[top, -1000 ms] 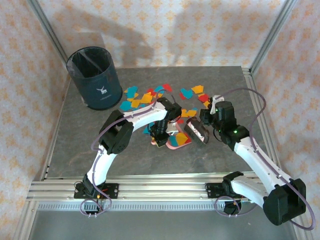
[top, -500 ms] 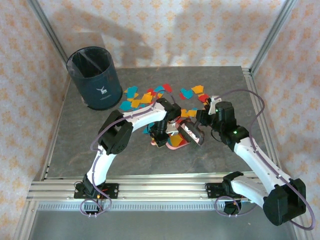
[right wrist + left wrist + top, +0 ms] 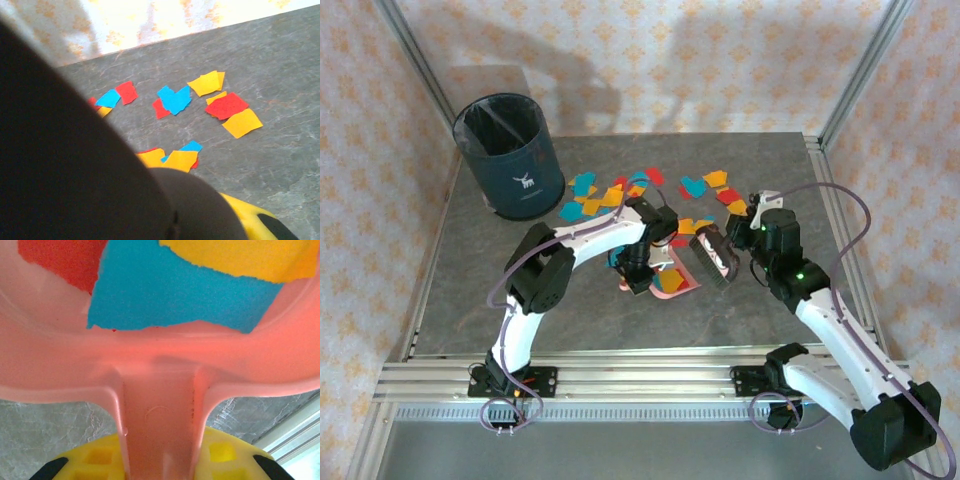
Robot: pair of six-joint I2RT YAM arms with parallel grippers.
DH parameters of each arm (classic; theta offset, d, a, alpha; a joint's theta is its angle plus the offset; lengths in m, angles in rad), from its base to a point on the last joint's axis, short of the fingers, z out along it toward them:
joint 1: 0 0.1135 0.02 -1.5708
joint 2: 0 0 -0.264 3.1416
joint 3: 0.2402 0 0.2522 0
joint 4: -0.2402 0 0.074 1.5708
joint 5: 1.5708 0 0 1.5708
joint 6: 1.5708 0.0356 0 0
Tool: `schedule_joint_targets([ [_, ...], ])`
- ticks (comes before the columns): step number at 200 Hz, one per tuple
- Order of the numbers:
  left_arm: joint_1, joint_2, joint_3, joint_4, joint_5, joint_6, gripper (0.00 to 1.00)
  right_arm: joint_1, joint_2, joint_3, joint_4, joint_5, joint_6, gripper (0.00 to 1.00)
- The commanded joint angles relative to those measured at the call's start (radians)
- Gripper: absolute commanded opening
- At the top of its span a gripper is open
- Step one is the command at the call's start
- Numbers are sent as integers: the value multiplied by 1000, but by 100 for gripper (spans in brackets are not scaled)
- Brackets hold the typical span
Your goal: Sweep away the paper scraps from the table
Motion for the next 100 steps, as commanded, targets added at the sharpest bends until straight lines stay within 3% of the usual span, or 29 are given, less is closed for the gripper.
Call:
schedule_joint_targets([
  [1,-5,-79,-24,-5,-38,-6,0,4,17,24,74,63,4,0],
  [100,2,-307,-237,44,-74,-75,0,-106,451,335,199,-178,190,0],
])
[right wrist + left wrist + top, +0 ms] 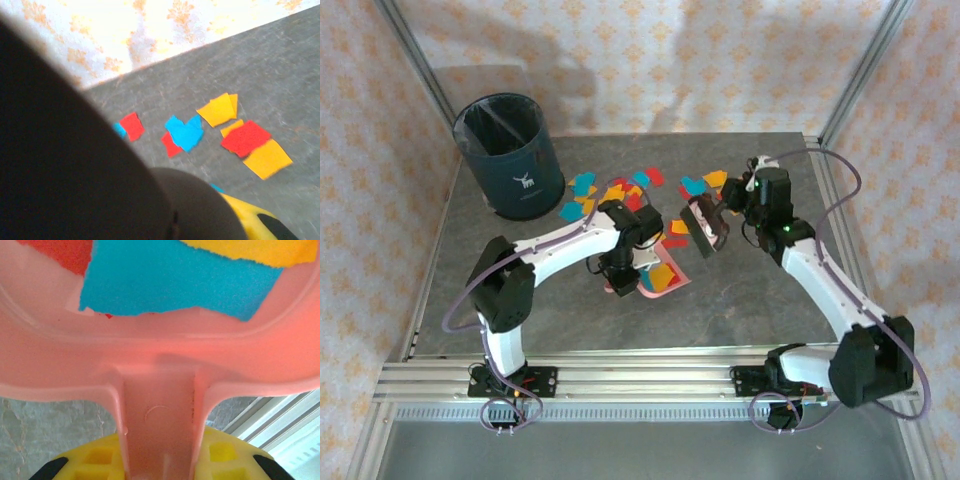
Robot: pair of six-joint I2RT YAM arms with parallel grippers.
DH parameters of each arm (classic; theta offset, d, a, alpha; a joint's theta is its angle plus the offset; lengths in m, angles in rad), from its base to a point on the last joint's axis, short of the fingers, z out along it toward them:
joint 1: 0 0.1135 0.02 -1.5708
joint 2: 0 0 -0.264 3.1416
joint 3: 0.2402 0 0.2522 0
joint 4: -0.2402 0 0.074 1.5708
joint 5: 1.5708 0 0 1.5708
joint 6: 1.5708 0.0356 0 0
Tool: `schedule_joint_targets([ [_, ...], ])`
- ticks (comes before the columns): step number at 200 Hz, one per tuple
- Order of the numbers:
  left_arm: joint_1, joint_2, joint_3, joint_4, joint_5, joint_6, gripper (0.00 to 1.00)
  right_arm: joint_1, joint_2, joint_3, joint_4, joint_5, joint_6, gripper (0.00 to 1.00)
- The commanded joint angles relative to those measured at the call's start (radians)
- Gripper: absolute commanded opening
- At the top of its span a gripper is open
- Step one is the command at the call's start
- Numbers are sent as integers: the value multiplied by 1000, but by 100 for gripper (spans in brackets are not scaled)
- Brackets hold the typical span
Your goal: Sweep away the paper scraps from the table
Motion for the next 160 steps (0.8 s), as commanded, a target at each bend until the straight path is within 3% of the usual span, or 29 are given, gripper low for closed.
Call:
schedule_joint_targets([
  [1,2,-50,-45,9,-29,-33,0,-9,75,76,87,-70,81,0],
  [93,0,-110,-96,21,-2,-42,0,-12,303,146,64,12,219,0],
  [160,0,-112,-96,30,25,-33,0,-13,197,41,-91,165,195,0],
])
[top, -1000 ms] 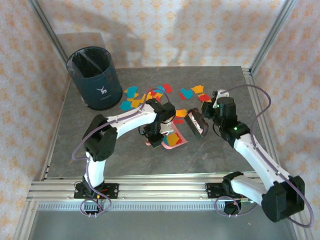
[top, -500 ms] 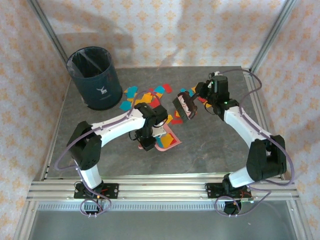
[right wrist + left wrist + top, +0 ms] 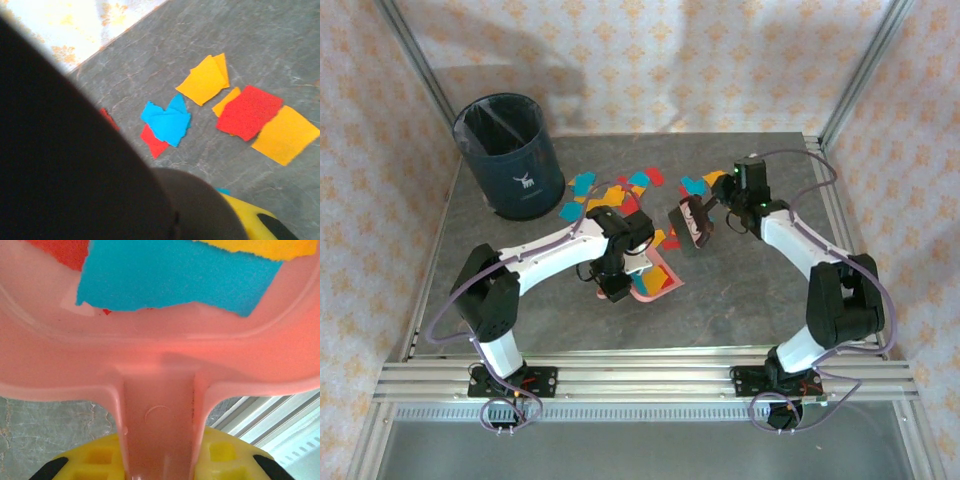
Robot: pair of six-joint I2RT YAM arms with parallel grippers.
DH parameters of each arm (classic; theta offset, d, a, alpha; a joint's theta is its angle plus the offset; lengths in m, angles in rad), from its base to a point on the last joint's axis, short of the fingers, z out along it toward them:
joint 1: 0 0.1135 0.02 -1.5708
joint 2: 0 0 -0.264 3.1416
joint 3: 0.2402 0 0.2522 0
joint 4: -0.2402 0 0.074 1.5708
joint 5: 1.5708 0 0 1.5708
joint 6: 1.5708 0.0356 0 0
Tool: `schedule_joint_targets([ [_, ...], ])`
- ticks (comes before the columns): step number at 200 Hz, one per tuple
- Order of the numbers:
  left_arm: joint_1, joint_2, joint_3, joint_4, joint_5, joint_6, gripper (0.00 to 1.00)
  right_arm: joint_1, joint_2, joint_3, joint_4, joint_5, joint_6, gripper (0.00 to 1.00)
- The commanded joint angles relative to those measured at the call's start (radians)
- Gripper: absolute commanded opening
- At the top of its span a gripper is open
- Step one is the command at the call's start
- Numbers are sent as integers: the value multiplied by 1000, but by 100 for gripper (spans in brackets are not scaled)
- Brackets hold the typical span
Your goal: Sweep away the paper scraps from the table
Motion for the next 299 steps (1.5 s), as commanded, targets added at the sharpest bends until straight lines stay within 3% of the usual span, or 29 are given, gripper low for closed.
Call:
schedule_joint_targets([
  [1,0,-28,-3,3,16,1,0,-5,-82,-43,-106,119,-9,0],
  [54,-2,7,21,-2,29,17,0,-4,-242,-160,-185,180,-24,0],
  [122,-22,81,52,-30,43,42,0,-4,-454,-241,-22,25,-160,0],
  [152,-39,89,54,-27,37,46,0,-4,-504,-233,-57,95,-236,0],
  [210,-56,128,76,-53,11,47,0,-4,-504,-209,-151,328,-407,0],
  [246,-58,164,108,-68,12,45,0,4,-486,-207,-190,342,-451,0],
  [299,-58,249,169,-86,23,49,0,52,-447,-216,-210,265,-486,0],
])
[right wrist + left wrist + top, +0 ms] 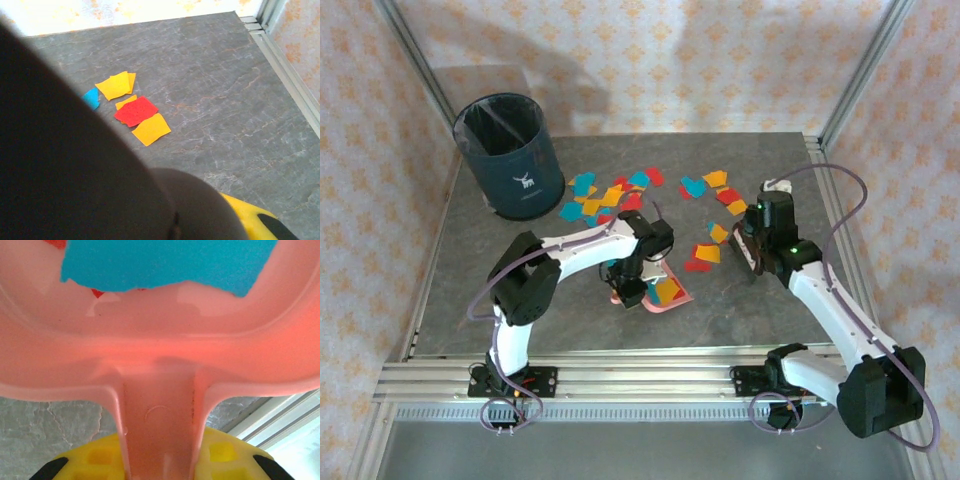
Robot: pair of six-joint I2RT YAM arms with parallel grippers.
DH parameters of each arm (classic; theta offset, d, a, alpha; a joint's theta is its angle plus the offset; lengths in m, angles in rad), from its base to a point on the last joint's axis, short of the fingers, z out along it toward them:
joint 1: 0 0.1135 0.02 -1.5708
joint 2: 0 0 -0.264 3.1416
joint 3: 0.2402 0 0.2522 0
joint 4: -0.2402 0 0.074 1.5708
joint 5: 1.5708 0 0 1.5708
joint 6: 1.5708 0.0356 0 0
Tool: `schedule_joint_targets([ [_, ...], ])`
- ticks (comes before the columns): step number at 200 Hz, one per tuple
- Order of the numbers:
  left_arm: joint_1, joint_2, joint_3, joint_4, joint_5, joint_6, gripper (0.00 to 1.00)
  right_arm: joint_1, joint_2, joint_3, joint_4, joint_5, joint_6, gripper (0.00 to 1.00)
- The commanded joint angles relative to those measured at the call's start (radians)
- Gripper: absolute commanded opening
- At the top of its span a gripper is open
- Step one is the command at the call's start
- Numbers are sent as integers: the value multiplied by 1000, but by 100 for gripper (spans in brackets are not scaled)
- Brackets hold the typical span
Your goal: Sweep away the paper scraps from the table
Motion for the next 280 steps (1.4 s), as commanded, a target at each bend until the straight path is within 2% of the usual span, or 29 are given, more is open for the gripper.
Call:
schedule_joint_targets([
  [1,-7,23,46,-49,-7,22,0,25,19,26,-23,-23,-37,0],
  [68,-6,109,126,-74,-12,26,0,75,56,30,-42,-175,-38,0],
  [165,-4,176,214,-88,-21,13,0,109,33,31,-73,-357,-4,0],
  [200,-4,162,199,-80,-27,15,0,109,-14,32,-58,-329,20,0],
  [249,-4,132,166,-58,-18,18,0,109,-81,-3,-12,-166,85,0],
  [280,-4,126,157,-48,-10,19,0,110,-49,6,-41,-162,70,0],
])
